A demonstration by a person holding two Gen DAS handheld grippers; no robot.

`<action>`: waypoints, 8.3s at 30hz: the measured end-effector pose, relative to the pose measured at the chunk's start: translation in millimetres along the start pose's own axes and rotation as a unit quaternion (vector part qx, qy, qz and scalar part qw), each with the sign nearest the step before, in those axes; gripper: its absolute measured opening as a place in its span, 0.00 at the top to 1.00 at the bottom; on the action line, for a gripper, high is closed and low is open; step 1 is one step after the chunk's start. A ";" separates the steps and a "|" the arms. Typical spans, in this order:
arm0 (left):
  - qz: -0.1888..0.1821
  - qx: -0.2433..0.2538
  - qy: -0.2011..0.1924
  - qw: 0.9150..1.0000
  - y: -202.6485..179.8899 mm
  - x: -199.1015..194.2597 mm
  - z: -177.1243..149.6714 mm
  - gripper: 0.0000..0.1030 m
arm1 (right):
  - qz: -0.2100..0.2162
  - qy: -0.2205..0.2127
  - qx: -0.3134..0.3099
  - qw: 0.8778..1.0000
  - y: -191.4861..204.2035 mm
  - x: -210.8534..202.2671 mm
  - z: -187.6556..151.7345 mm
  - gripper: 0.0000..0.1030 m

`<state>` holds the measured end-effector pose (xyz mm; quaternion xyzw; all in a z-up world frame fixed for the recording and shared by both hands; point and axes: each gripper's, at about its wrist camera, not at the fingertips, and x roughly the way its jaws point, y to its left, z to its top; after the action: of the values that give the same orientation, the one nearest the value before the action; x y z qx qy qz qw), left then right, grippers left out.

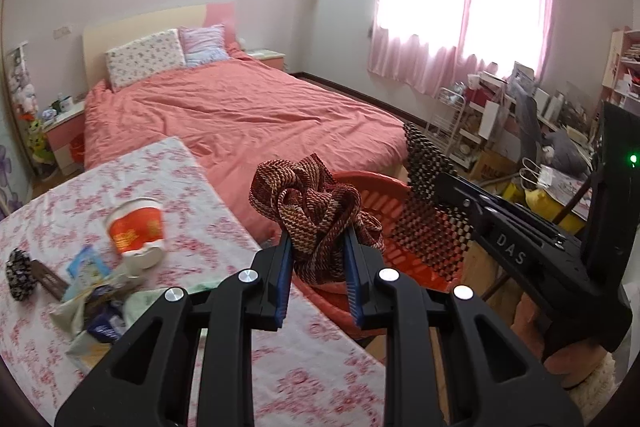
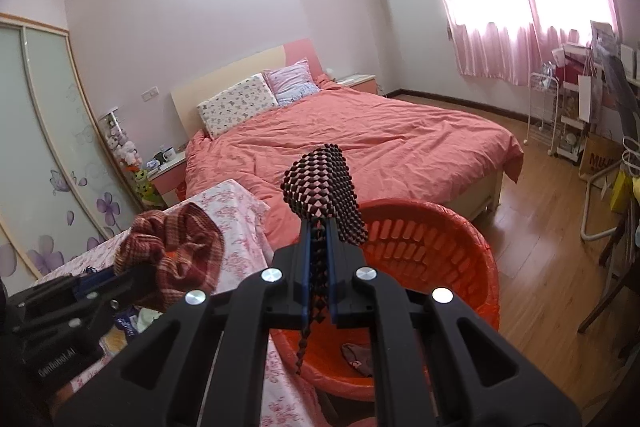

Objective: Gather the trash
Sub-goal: 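Carry the mesh and scrunchie over the orange basket and release both, then grasp the mint sock with the right gripper, then grasp the black floral cap with the left gripper while the right carries the sock to the basket, then open both grippers over the orange basket to drop the sock and cap, then move both open grippers back to the trash pile on the bed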

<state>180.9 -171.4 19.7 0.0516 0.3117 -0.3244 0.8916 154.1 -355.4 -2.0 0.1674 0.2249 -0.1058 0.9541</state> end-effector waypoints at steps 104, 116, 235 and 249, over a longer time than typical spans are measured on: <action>0.284 -0.231 0.083 0.927 336.8 -21.9 -85.4 0.68 | 0.043 0.195 -0.166 0.966 200.1 125.1 -115.9 0.95; 0.288 -0.216 0.057 0.931 323.4 -49.3 -79.5 0.87 | 0.064 0.161 -0.151 0.973 199.1 99.6 -93.3 0.95; 0.205 -0.132 0.063 0.968 146.3 -39.0 -85.7 0.35 | -0.017 0.040 -0.056 0.997 58.4 36.9 -49.4 0.41; 0.277 -0.202 0.044 0.938 222.1 -90.5 -123.7 0.35 | 0.094 0.127 -0.121 0.980 202.7 60.2 -114.0 0.41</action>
<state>198.1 88.6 -50.5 -0.0315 0.3828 0.0074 0.9233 218.1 -134.4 -71.0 0.0834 0.3388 0.0342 0.9365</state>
